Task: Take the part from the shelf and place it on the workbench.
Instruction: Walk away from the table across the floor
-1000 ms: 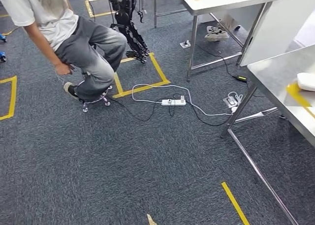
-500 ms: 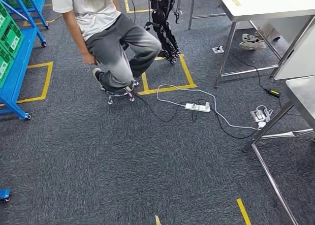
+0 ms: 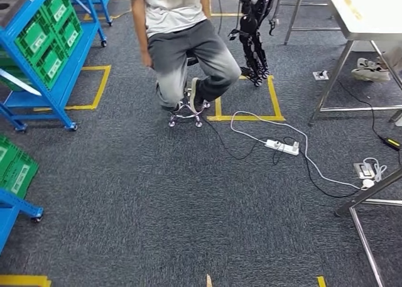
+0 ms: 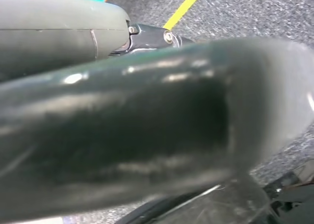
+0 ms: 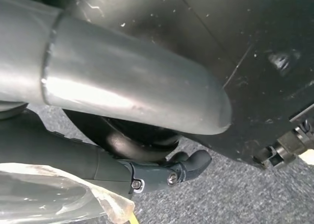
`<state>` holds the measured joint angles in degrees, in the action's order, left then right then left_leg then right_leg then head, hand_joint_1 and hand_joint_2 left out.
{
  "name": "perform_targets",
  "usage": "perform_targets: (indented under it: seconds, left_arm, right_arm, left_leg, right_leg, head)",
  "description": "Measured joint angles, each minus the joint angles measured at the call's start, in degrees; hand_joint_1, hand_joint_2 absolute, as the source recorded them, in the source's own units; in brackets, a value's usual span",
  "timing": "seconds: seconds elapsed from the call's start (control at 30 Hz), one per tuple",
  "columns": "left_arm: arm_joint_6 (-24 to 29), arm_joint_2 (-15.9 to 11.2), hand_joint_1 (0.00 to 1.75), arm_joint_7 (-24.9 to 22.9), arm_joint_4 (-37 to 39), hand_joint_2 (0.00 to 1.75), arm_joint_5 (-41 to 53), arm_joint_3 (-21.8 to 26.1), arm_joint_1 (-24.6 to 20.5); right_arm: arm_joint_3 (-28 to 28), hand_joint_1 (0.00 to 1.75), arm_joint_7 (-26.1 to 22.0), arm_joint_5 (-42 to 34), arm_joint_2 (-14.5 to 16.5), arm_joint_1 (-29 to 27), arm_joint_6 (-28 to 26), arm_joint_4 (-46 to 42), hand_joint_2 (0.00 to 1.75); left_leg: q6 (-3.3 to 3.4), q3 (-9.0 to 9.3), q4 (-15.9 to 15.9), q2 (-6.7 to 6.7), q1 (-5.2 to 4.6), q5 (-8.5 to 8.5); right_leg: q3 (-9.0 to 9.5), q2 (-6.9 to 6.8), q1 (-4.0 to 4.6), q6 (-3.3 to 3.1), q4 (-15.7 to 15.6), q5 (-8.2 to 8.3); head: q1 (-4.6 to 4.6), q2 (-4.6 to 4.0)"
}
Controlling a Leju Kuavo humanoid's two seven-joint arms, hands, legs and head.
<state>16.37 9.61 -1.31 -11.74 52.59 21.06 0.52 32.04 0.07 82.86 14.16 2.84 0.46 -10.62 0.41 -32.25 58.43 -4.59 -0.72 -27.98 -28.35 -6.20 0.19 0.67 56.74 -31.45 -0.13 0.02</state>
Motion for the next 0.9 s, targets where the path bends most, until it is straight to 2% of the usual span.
perform_targets:
  seconds: [0.03,0.07,0.13,0.2,0.23,0.27,0.3,0.33,0.37,0.4,0.43,0.47,0.5,0.57,0.6,0.63,0.67,0.7,0.73,0.77,0.8,0.83,0.87,0.9]
  left_arm:
    - [-0.14,-0.02,0.0,0.01,0.0,0.0,0.34,-0.19,-0.1]
    - [-0.25,-0.02,0.0,0.02,0.0,0.0,0.68,-0.37,-0.11]
    - [-0.42,-0.05,0.0,0.02,0.0,0.0,1.13,-0.63,-0.28]
    - [-0.47,-0.03,0.0,0.04,0.0,0.0,1.33,-0.87,-0.66]
    - [-0.49,-0.01,0.0,0.05,0.0,0.0,1.37,-0.98,-0.81]
    - [-0.49,-0.01,0.0,0.06,0.0,0.0,1.39,-1.05,-0.89]
    - [-0.5,-0.03,0.0,0.07,0.0,0.0,1.43,-1.09,-0.9]
    - [-0.5,-0.05,0.0,0.09,0.0,0.0,1.5,-1.14,-0.9]
    - [-0.5,-0.06,0.0,0.11,0.0,0.0,1.58,-1.21,-0.91]
    - [-0.41,-0.03,0.0,0.11,0.0,0.0,1.67,-1.31,-0.93]
    - [-0.17,0.03,0.0,0.02,0.0,0.0,1.73,-1.39,-1.04]
    - [0.27,0.21,0.0,-0.25,0.0,0.0,1.74,-1.45,-1.19]
    - [0.87,0.41,0.0,-0.54,0.0,0.0,1.71,-1.47,-1.35]
    - [1.84,0.96,0.0,-0.85,0.0,0.0,1.57,-1.45,-1.55]
    - [1.93,1.1,0.0,-0.6,0.0,0.0,1.51,-1.44,-1.57]
    - [1.67,1.19,0.0,-0.24,0.0,0.0,1.56,-1.44,-1.59]
    - [1.12,1.1,0.0,0.19,0.0,0.0,1.79,-1.45,-1.65]
    - [0.35,0.93,0.0,0.59,0.0,0.0,2.19,-1.52,-1.69]
    - [-0.41,0.69,0.0,0.85,0.0,0.0,2.67,-1.64,-1.71]
    - [-1.04,0.36,0.0,1.02,0.0,0.0,3.1,-1.78,-1.67]
    - [-1.46,0.03,0.0,1.13,0.0,0.0,3.4,-1.9,-1.56]
    - [-1.68,-0.28,0.0,1.19,0.0,0.0,3.56,-1.98,-1.4]
    - [-1.8,-0.6,0.0,1.22,0.0,0.0,3.62,-2.01,-1.26]
    - [-1.86,-0.88,0.0,1.24,0.0,0.0,3.64,-2.02,-1.18]
  right_arm:
    - [0.27,0.0,0.13,-0.42,0.0,0.06,-0.17,0.0,0.0]
    - [0.54,0.0,0.26,-0.82,0.0,0.13,-0.38,-0.01,0.0]
    - [1.04,0.0,0.35,-1.38,0.0,0.24,-0.72,-0.03,0.0]
    - [1.52,0.0,0.33,-1.62,0.0,0.18,-0.87,-0.04,0.0]
    - [1.71,0.0,0.33,-1.71,-0.01,0.16,-0.92,-0.04,0.0]
    - [1.86,0.0,0.34,-1.78,-0.02,0.15,-0.97,-0.04,0.0]
    - [2.0,0.0,0.42,-1.87,-0.04,0.15,-1.02,-0.04,0.0]
    - [2.14,0.0,0.46,-1.97,-0.05,0.12,-1.06,-0.04,0.0]
    - [2.28,0.0,0.52,-2.08,-0.07,0.08,-1.12,-0.04,0.0]
    - [2.44,0.0,0.58,-2.27,-0.07,0.06,-1.3,-0.04,0.0]
    - [2.6,0.0,0.64,-2.51,-0.06,0.07,-1.54,-0.04,0.0]
    - [2.81,0.0,0.7,-2.83,-0.05,0.07,-1.88,-0.03,0.0]
    - [3.05,0.0,0.79,-3.15,-0.04,0.07,-2.28,-0.03,0.0]
    - [3.48,0.0,0.84,-3.63,-0.02,0.0,-3.0,-0.03,0.0]
    - [3.6,0.0,0.7,-3.78,-0.02,-0.01,-3.36,-0.04,0.0]
    - [3.7,0.0,0.42,-3.96,-0.02,0.02,-3.66,-0.05,0.0]
    - [3.83,0.0,-0.02,-4.17,-0.02,0.05,-3.94,-0.06,0.0]
    - [4.02,0.0,-0.53,-4.48,-0.03,0.06,-4.14,-0.07,0.0]
    - [4.28,0.0,-0.98,-4.9,-0.06,0.02,-4.24,-0.07,0.0]
    - [4.62,0.0,-1.33,-5.38,-0.1,-0.04,-4.3,-0.07,0.0]
    - [4.97,0.0,-1.5,-5.85,-0.14,-0.1,-4.32,-0.07,0.0]
    - [5.27,0.0,-1.54,-6.17,-0.16,-0.11,-4.33,-0.07,0.0]
    - [5.5,0.0,-1.48,-6.34,-0.17,-0.1,-4.33,-0.07,0.0]
    - [5.64,0.0,-1.4,-6.38,-0.17,-0.09,-4.33,-0.07,0.0]
  left_leg:
    - [0.33,-0.11,-0.13,0.62,-0.02,0.02]
    - [0.63,-0.14,-0.23,1.25,0.07,0.11]
    - [1.29,-0.14,-0.43,2.52,0.34,0.35]
    - [1.79,-0.23,-0.48,3.85,0.48,0.49]
    - [1.92,-0.28,-0.47,4.54,0.46,0.51]
    - [1.97,-0.27,-0.45,5.25,0.43,0.52]
    - [1.97,-0.22,-0.44,6.02,0.4,0.52]
    - [1.97,-0.14,-0.43,6.83,0.39,0.51]
    - [1.96,-0.05,-0.42,7.67,0.39,0.51]
    - [1.92,-0.02,-0.4,8.46,0.41,0.5]
    - [1.77,-0.1,-0.28,9.19,0.37,0.48]
    - [1.52,-0.27,-0.21,9.81,0.39,0.53]
    - [1.19,-0.5,-0.19,10.37,0.43,0.62]
    - [0.47,-0.84,-0.21,11.37,0.56,0.83]
    - [0.15,-0.99,0.01,10.99,0.52,0.63]
    - [-0.17,-1.37,0.93,9.93,0.45,-0.08]
    - [-0.5,-2.26,3.03,8.44,0.43,-1.5]
    - [-0.8,-3.65,6.15,6.83,0.46,-3.33]
    - [-1.08,-5.4,10.02,5.87,0.59,-5.24]
    - [-1.29,-6.97,13.48,5.43,0.74,-6.59]
    - [-1.42,-7.78,15.3,5.24,0.85,-6.83]
    - [-1.5,-7.53,14.92,5.07,0.93,-5.91]
    - [-1.48,-6.18,12.29,4.73,0.96,-4.07]
    - [-1.35,-4.15,8.27,3.82,0.94,-1.9]
  right_leg:
    - [0.22,-0.63,0.03,0.24,-0.01,-0.13]
    - [0.33,-0.58,-0.05,0.54,0.08,-0.37]
    - [-0.57,2.07,-0.28,1.13,2.49,-2.15]
    - [-3.99,5.2,-0.44,1.45,9.44,-5.6]
    - [-6.07,5.68,-0.45,1.49,13.36,-7.01]
    - [-7.73,5.87,-0.43,1.49,16.19,-7.59]
    - [-8.5,5.99,-0.41,1.41,16.92,-6.93]
    - [-8.19,6.16,-0.41,1.27,15.38,-5.18]
    - [-7.0,6.61,-0.42,1.07,12.0,-2.75]
    - [-5.44,7.71,-0.45,0.83,7.98,-0.53]
    - [-4.0,8.94,-0.57,0.62,4.38,0.9]
    - [-2.97,9.94,-0.63,0.47,2.1,1.58]
    - [-2.47,10.52,-0.64,0.34,1.11,1.58]
    - [-2.08,9.69,-0.72,-0.04,0.66,1.69]
    - [-1.94,9.05,-0.82,-0.31,0.4,1.84]
    - [-1.76,8.4,-0.93,-0.59,0.1,1.99]
    - [-1.58,7.63,-1.04,-0.82,-0.16,2.08]
    - [-1.44,6.87,-0.94,-0.95,-0.19,2.04]
    - [-1.36,6.01,-0.88,-1.05,-0.2,1.95]
    - [-1.3,5.11,-0.83,-1.09,-0.18,1.83]
    - [-1.21,4.29,-0.79,-1.1,-0.17,1.7]
    - [-1.06,3.53,-0.78,-1.07,-0.16,1.55]
    - [-0.82,2.86,-0.78,-0.98,-0.16,1.37]
    - [-0.51,2.24,-0.76,-0.85,-0.16,1.15]
  head:
    - [0.05,0.0]
    - [0.11,0.0]
    - [0.34,0.0]
    - [0.61,0.0]
    - [0.63,0.0]
    - [0.63,0.0]
    - [0.62,0.0]
    - [0.61,0.0]
    - [0.61,0.0]
    - [0.61,0.0]
    - [0.59,0.0]
    - [0.59,0.0]
    - [0.57,0.0]
    - [0.57,0.0]
    - [0.52,0.0]
    - [0.36,0.0]
    - [0.15,0.0]
    - [-0.07,0.0]
    - [-0.23,0.0]
    - [-0.28,0.0]
    - [-0.27,0.0]
    - [-0.28,0.0]
    - [-0.29,0.0]
    - [-0.31,0.0]
